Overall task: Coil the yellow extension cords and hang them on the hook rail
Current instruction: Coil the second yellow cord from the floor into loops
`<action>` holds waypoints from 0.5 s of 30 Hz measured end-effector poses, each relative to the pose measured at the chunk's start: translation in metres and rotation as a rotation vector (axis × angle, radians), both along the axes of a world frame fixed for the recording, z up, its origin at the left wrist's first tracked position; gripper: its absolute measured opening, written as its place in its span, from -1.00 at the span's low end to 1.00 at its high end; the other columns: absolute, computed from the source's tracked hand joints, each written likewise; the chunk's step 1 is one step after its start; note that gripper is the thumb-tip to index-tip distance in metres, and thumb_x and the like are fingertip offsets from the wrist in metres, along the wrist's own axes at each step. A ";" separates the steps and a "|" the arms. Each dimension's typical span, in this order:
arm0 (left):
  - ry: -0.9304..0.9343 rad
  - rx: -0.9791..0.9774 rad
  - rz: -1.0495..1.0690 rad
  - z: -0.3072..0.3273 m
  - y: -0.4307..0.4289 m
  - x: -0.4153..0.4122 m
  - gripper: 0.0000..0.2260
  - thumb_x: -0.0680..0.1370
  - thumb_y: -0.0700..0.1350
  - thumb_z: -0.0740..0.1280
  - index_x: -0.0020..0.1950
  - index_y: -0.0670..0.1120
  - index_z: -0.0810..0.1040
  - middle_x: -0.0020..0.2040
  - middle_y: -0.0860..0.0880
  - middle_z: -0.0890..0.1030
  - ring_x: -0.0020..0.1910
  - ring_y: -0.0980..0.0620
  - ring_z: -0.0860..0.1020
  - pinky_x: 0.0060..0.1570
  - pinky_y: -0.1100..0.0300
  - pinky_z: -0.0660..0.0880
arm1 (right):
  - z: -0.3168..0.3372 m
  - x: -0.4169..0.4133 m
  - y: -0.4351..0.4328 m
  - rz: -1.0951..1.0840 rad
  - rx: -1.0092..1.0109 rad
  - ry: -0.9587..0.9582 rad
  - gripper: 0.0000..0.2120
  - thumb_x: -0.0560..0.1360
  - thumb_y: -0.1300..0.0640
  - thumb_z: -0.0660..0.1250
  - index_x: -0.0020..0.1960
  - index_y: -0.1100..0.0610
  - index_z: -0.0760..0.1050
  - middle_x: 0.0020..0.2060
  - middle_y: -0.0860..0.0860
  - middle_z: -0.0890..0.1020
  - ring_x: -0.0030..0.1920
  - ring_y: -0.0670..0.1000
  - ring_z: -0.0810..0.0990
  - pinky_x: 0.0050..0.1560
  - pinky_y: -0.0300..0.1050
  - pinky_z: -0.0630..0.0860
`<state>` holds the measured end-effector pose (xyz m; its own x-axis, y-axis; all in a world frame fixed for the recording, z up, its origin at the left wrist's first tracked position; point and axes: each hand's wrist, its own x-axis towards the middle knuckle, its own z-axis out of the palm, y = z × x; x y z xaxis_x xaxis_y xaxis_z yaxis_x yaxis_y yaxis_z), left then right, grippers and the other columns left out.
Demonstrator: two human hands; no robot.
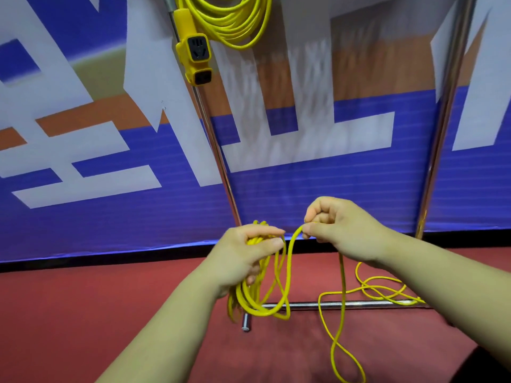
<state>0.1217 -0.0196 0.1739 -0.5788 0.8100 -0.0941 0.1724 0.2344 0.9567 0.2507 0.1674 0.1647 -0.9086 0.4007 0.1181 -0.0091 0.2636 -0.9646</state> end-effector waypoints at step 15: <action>-0.019 0.097 0.241 0.004 0.009 -0.014 -0.88 0.65 -0.11 0.32 -0.03 -0.07 0.62 -0.36 -0.03 0.36 -0.56 0.09 0.25 -0.58 0.27 0.29 | -0.001 0.022 0.027 0.200 -0.162 -0.152 -0.80 0.57 0.32 0.32 -0.14 0.15 0.33 -0.35 0.13 0.55 -0.36 0.06 0.52 -0.19 0.00 0.57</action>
